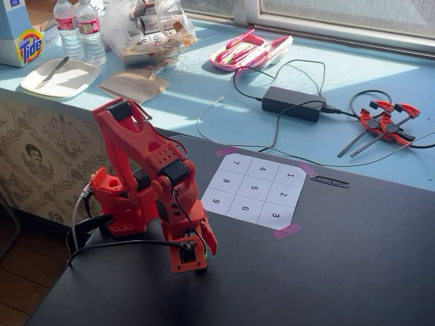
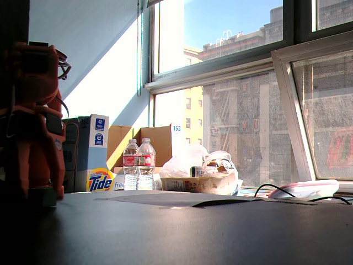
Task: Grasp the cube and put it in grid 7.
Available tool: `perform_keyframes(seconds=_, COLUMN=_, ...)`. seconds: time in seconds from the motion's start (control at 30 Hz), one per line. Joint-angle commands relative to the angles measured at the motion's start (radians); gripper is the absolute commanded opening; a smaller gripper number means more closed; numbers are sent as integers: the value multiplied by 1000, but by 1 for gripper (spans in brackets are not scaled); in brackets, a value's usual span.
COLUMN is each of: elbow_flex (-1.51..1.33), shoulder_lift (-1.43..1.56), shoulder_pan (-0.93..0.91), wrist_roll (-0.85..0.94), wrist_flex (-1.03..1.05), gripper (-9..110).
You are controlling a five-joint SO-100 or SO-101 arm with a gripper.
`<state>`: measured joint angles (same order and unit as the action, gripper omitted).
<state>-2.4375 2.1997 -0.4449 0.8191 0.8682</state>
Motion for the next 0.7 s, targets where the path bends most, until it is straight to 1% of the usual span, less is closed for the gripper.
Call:
perform_keyframes(seconds=0.0, elbow_flex=-15, shoulder_lift=25, shoulder_pan=14, wrist_roll=9, wrist_flex=-44, gripper=26)
perform_keyframes(seconds=0.07, elbow_flex=-41, shoulder_lift=32, shoulder_pan=21, wrist_roll=21, wrist_flex=-72, gripper=21)
perform_keyframes(seconds=0.13, elbow_flex=-57, shoulder_lift=43, shoulder_pan=25, wrist_roll=15, wrist_flex=-97, gripper=10)
perform_keyframes(seconds=0.27, elbow_flex=-58, shoulder_lift=63, shoulder_pan=44, wrist_roll=8, wrist_flex=-98, gripper=0)
perform_keyframes(seconds=0.37, elbow_flex=-31, shoulder_lift=89, shoulder_pan=80, wrist_roll=-17, wrist_flex=-61, gripper=0)
perform_keyframes(seconds=0.47, elbow_flex=31, shoulder_lift=115, shoulder_pan=158, wrist_roll=-41, wrist_flex=-12, gripper=0)
perform_keyframes(seconds=0.57, elbow_flex=129, shoulder_lift=135, shoulder_pan=311, wrist_roll=-89, wrist_flex=31, gripper=0)
perform_keyframes(seconds=0.67, elbow_flex=233, shoulder_lift=146, shoulder_pan=518, wrist_roll=-106, wrist_flex=23, gripper=0)
